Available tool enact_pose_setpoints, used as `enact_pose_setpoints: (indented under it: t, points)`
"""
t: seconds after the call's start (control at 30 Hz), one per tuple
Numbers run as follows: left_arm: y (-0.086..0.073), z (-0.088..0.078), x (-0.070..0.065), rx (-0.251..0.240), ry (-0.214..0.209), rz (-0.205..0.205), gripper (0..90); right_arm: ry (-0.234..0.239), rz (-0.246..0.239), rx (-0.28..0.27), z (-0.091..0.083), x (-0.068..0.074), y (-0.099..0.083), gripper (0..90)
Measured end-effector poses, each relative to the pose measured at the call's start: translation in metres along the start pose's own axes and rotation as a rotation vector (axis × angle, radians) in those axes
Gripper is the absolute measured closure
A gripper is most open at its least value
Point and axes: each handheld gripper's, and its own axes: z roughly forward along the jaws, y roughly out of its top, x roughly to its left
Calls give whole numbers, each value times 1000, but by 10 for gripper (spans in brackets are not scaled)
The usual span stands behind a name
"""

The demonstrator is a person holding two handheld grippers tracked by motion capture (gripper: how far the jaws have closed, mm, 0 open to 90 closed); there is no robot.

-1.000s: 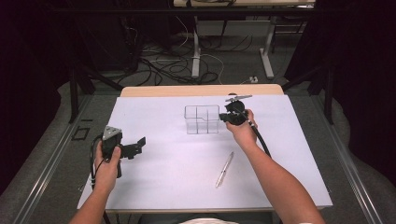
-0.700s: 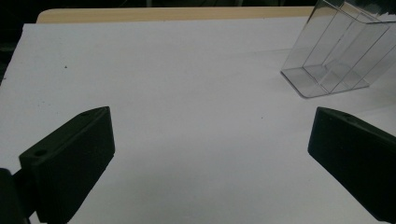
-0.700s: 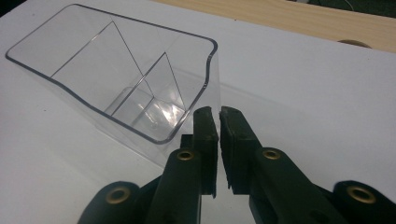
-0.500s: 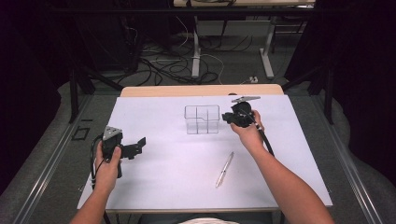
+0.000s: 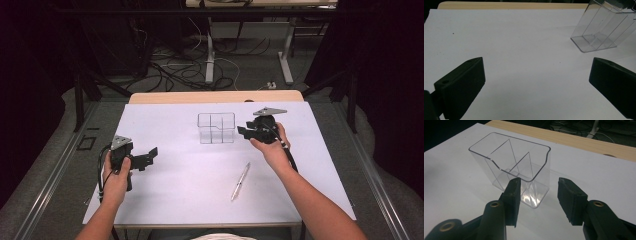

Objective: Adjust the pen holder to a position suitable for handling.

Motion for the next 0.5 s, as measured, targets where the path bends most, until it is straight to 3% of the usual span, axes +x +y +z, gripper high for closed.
enact_pose_setpoints:
  t: [0.33, 0.5]
  points:
    - [1, -1, -2, -2, -15, 3, 2, 0, -9, -47, -31, 1, -12, 400]
    - [1, -1, -3, -1, -17, 9, 2, 31, 52, -68, -48, 4, -18, 352]
